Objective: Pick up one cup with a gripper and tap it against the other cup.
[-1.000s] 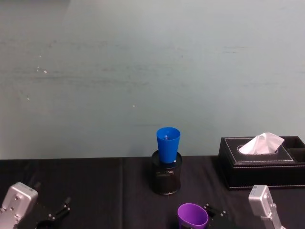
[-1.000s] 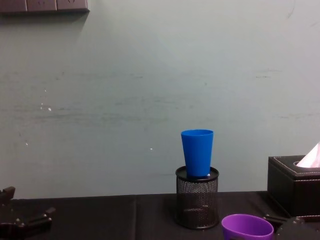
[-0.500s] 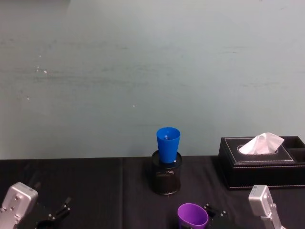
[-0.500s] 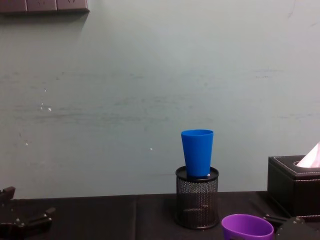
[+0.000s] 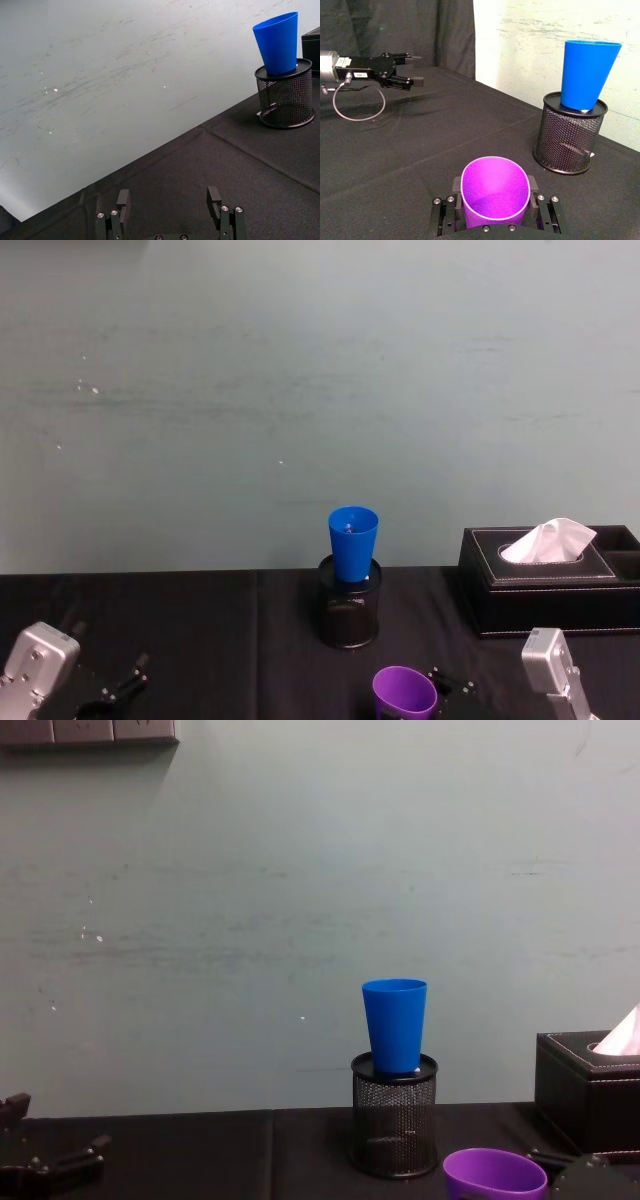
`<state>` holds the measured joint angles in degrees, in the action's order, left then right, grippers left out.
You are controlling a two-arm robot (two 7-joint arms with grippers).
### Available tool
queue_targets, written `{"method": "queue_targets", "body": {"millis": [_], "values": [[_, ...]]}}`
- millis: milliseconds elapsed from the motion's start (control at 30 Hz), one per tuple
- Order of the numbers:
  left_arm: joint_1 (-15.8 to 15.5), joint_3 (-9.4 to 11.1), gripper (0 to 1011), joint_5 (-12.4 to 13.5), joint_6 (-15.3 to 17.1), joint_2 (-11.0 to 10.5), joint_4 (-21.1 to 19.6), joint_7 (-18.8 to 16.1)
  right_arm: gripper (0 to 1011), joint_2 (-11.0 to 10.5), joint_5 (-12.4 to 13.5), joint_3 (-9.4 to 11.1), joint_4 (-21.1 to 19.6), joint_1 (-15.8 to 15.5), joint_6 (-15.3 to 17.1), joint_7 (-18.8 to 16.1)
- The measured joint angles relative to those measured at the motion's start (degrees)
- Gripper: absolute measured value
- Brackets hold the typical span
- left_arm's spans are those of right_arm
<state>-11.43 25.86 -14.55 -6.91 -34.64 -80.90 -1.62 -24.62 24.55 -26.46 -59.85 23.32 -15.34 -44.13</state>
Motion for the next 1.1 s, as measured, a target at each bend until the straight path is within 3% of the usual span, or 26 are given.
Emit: {"method": "queue_targets", "body": {"millis": [1100], "values": [[0.0, 0.0, 1000, 0.0, 0.0, 0.0, 0.0, 0.0, 733, 0.0, 0.0, 0.0, 0.0, 0.0, 0.0, 0.0]]}}
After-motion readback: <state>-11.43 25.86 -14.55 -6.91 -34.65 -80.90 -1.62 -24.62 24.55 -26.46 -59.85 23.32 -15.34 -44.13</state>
